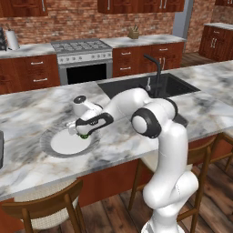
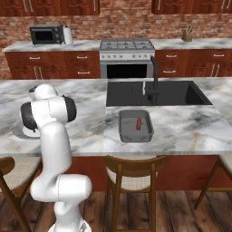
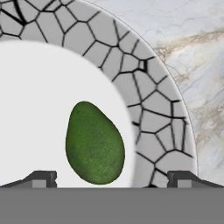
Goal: Place one cooked food and one vegetable from the large plate to each tupperware container.
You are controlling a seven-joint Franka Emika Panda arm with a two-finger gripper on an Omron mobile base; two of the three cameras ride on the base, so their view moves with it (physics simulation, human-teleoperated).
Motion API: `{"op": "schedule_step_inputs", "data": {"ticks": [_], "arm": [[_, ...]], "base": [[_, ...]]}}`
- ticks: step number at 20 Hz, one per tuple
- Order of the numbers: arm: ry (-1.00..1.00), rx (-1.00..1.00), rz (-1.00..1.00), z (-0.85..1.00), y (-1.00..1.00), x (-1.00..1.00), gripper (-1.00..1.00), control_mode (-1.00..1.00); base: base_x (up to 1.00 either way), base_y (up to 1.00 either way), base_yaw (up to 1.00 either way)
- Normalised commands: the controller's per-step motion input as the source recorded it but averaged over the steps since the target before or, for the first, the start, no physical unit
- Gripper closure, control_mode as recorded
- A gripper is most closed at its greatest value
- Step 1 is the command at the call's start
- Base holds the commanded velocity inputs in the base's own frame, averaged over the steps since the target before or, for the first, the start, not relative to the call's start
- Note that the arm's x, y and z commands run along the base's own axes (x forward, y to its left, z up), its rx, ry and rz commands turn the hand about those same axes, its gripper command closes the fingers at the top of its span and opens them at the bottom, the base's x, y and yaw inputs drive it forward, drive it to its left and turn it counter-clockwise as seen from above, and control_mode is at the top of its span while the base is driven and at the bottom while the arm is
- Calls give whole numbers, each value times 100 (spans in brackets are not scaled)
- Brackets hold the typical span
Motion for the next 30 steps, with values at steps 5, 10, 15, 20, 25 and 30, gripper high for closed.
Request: {"op": "schedule_step_inputs", "data": {"ticks": [5, 10, 15, 20, 25, 30], "arm": [[0, 0, -1, -22, 0, 0, -100, -100], [0, 0, 0, -4, 0, 4, -100, -100], [0, 0, 0, -4, 4, 10, -100, -100], [0, 0, 0, -4, 12, 11, -100, -100], [0, 0, 0, -5, 14, 8, -100, -100], [0, 0, 0, 0, 1, 0, 100, -100]], "base": [[0, 0, 0], [0, 0, 0], [0, 0, 0], [0, 0, 0], [0, 0, 0], [0, 0, 0]]}}
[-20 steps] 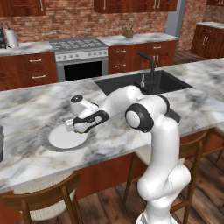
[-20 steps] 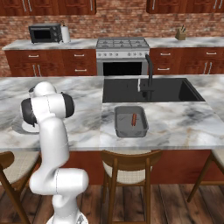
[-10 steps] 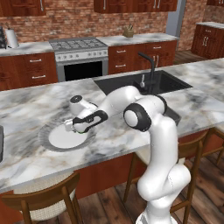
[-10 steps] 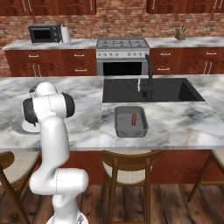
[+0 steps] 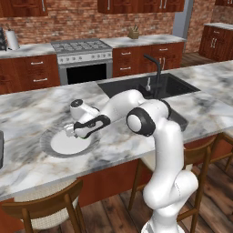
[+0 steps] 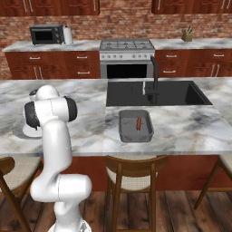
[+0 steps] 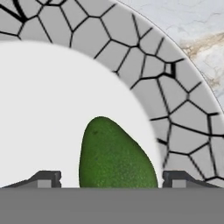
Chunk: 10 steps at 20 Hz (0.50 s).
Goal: Place one cooked food and one vegetable from the large plate to each tupperware container.
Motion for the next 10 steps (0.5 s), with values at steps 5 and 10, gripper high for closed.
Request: {"op": "schedule_step_inputs", "data": {"ticks": [5, 10], "arm": [[0, 0, 0, 0, 0, 0, 100, -100], [2, -3, -9, 8, -48, -1, 100, -100]], "base": [[0, 0, 0], [0, 0, 0]]}}
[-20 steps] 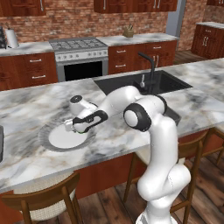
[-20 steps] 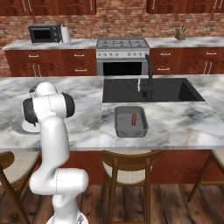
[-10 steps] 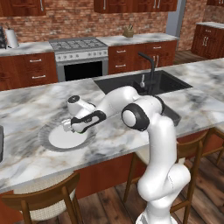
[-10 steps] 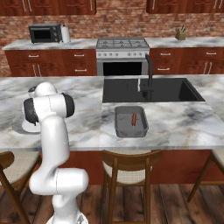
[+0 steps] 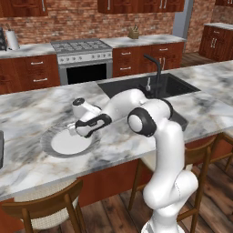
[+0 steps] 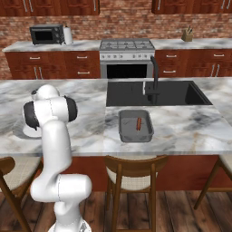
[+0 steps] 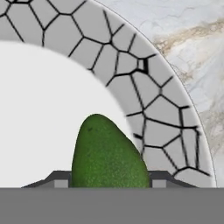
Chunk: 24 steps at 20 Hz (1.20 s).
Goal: Place one cooked food and one vegetable from the large plate to each tupperware container.
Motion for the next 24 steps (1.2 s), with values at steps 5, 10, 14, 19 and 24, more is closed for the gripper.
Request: {"op": "schedule_step_inputs", "data": {"ticks": [5, 10, 14, 19, 24], "arm": [[-1, -3, -12, 73, -90, 1, 100, -100], [0, -4, -9, 80, -100, 4, 100, -100], [0, 0, -10, 79, -100, 2, 100, -100], [1, 0, -11, 60, -100, 2, 100, -100], [4, 4, -16, 5, -100, 11, 100, -100]], "base": [[0, 0, 0], [0, 0, 0], [0, 0, 0], [0, 0, 0], [0, 0, 0]]}}
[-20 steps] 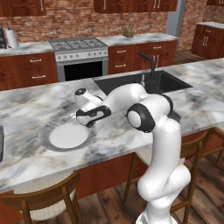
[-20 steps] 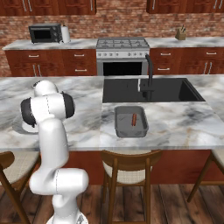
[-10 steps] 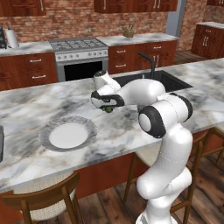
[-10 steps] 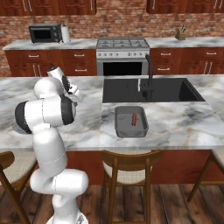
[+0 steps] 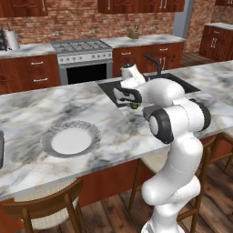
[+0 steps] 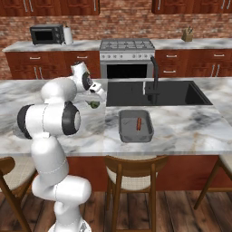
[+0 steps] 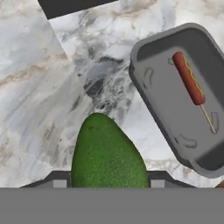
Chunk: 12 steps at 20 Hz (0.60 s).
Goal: Place one cooked food and one vegetable from the large plate to each tupperware container.
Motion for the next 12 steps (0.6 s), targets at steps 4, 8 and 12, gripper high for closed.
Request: {"op": "schedule_step_inputs", "data": {"ticks": [4, 8, 12], "arm": [[0, 40, -2, 0, -100, 0, 100, -100], [4, 43, -1, 2, -100, 1, 100, -100], [6, 11, -4, 13, -100, 19, 100, -100]], "base": [[0, 0, 0], [0, 0, 0], [0, 0, 0]]}}
